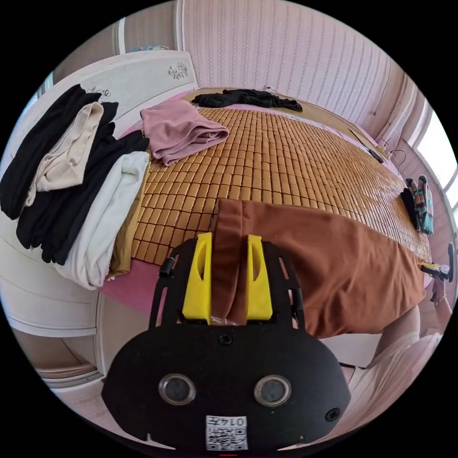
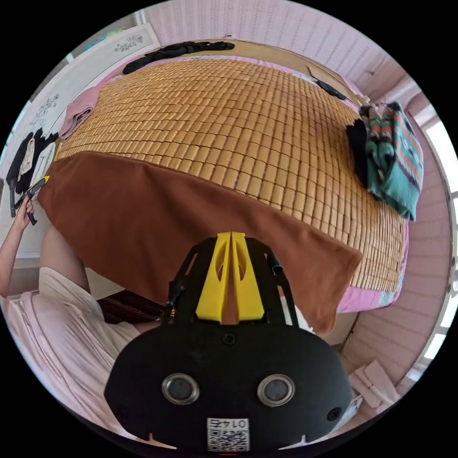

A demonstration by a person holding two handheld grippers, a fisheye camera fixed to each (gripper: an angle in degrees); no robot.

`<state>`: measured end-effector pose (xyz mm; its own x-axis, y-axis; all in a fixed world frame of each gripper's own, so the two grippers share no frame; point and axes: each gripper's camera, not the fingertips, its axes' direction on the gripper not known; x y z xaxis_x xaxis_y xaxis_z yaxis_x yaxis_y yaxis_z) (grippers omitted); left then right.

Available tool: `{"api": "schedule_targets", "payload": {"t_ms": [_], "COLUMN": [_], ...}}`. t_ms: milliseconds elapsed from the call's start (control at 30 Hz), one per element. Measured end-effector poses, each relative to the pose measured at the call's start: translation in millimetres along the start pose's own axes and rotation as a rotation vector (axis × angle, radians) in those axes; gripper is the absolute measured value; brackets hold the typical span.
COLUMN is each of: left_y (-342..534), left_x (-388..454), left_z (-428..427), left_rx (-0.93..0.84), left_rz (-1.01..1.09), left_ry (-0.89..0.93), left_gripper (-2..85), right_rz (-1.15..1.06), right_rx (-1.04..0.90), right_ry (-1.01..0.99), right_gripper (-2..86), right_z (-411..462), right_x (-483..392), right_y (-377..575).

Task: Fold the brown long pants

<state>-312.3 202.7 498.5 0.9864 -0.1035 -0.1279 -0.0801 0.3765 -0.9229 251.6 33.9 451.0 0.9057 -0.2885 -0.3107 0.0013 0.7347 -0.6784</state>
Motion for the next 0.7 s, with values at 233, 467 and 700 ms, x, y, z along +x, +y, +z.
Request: {"api": "schedule_targets", "payload": {"t_ms": [233,467,700], "left_y": [17.8,33.1,69.7], "left_x": [15.3,144.7,292.8], "left_z": [-54.9,-70.1,-41.1], "left_rx": [0.138,0.138,-0.074], "left_rz": [0.021,0.401,0.838], "left_ry": [0.09,0.24,0.311], "left_gripper": [4.6,3.2,-0.7], "right_rz": [0.155,-0.006,-0.237], "right_rx": [-0.119,-0.108,0.102], "right_ry": [-0.069,0.017,-0.167], "right_gripper": [-0.6,-0.7,-0.4], "right_z": [49.4,50.6,-16.5], "right_x": [27.9,5.2,-66.9], "right_y": [42.5,31.6,-36.0]}}
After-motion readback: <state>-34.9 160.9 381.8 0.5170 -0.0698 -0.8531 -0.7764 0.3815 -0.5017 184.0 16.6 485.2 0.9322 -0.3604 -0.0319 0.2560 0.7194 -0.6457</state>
